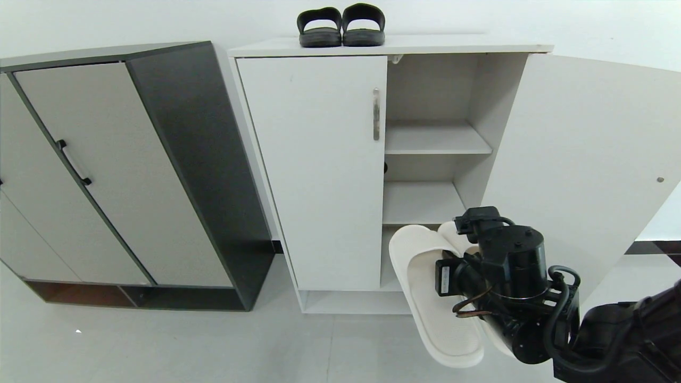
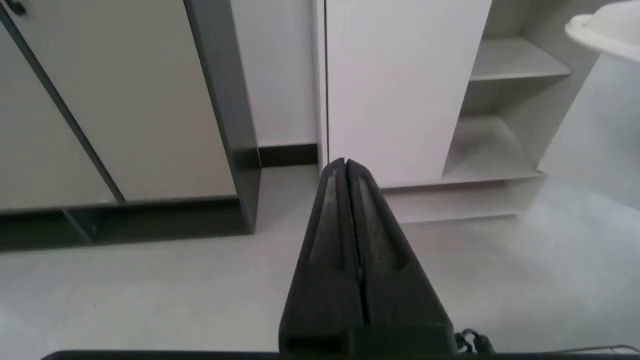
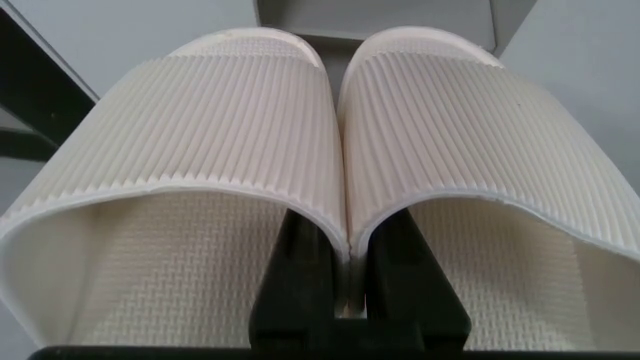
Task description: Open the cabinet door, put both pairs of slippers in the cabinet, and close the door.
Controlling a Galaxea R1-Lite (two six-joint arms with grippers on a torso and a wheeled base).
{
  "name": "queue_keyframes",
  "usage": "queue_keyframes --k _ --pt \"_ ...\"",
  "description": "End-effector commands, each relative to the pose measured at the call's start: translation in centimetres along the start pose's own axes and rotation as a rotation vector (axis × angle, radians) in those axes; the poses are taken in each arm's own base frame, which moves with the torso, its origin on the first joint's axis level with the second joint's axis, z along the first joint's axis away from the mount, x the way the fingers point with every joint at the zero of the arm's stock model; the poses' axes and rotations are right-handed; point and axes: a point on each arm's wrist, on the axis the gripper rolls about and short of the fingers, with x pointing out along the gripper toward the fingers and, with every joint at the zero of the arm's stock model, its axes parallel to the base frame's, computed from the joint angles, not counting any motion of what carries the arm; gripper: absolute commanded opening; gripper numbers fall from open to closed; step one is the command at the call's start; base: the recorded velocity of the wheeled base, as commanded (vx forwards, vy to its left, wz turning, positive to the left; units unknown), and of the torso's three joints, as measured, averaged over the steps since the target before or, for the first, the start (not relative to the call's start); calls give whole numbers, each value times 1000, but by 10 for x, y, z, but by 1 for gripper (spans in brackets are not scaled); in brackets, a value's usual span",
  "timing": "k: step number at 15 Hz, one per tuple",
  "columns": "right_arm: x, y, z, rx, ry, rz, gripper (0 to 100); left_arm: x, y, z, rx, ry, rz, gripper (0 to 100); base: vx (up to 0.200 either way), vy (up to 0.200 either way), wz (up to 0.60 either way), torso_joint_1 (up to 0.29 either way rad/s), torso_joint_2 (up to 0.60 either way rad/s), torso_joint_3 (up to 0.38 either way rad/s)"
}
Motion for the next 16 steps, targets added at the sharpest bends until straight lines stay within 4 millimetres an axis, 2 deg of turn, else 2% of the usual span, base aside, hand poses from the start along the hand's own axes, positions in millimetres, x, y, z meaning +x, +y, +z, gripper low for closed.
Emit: queue_keyframes --k 1,6,10,16 --pt "0 1 -2 -5 5 3 0 0 0 -1 0 3 -1 0 0 0 0 0 0 0" --pt "16 16 11 4 -45 -15 0 0 0 -1 -17 3 2 0 0 0 0 0 0 0" --pt "22 25 10 3 -62 -81 0 0 0 -1 -19 3 2 0 0 0 0 0 0 0" --pt "27 30 0 -14 -53 -129 0 0 0 -1 -20 3 4 0 0 -200 0 4 5 3"
